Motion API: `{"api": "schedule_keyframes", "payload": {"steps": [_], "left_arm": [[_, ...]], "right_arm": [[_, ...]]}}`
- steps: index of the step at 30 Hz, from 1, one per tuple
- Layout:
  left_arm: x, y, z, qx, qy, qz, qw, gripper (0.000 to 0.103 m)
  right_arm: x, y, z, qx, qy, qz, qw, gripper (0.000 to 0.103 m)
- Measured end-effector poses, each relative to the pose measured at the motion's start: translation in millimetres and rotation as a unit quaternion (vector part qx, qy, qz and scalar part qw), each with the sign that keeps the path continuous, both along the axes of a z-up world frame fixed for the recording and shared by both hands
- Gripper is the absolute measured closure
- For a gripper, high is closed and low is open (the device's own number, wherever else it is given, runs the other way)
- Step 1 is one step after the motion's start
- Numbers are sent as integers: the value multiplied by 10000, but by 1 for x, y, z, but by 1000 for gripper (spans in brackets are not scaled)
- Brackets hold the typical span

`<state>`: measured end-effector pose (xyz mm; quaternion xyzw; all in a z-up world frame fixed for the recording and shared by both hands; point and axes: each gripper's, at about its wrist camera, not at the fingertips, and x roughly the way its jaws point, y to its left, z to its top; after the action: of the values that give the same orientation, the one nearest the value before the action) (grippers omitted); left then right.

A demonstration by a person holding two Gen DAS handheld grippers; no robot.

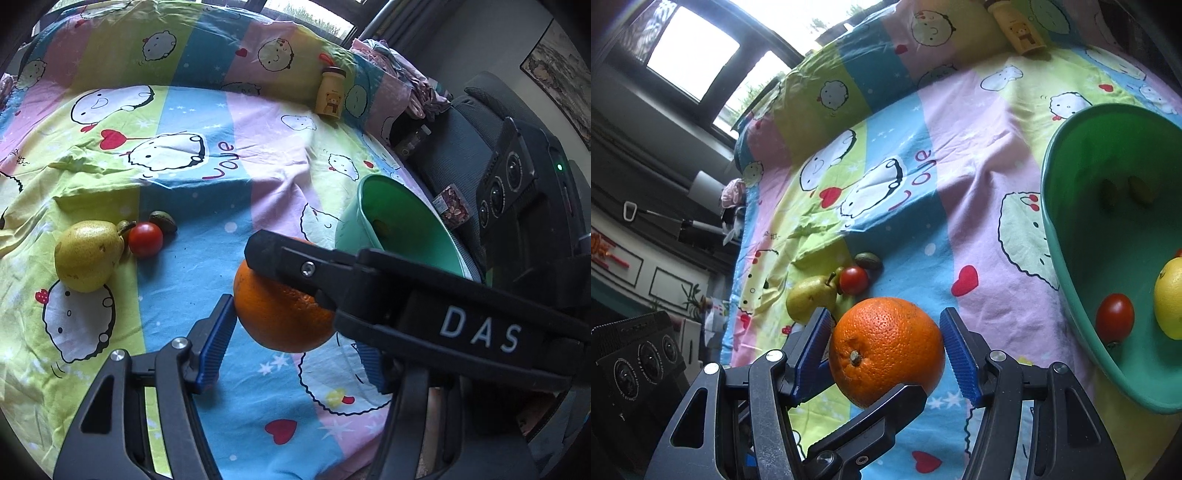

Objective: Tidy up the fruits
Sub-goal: 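Lift the orange with the right gripper and carry it over the basin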

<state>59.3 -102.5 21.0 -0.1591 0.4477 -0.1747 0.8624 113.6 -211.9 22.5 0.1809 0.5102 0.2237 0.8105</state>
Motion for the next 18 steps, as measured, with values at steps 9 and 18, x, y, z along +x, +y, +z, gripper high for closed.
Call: {"api": "schedule_keyframes", "payload": {"steps": [9,18], "left_arm": [[-7,-5,14,-84,-390,-41,9992,42],[-11,-12,23,-137,-638,-102,9978,42]], "right_arm": [[-9,-6,21,11,-456,-117,9989,39],[-17,-16,34,40,-713,-225,9972,39]]}}
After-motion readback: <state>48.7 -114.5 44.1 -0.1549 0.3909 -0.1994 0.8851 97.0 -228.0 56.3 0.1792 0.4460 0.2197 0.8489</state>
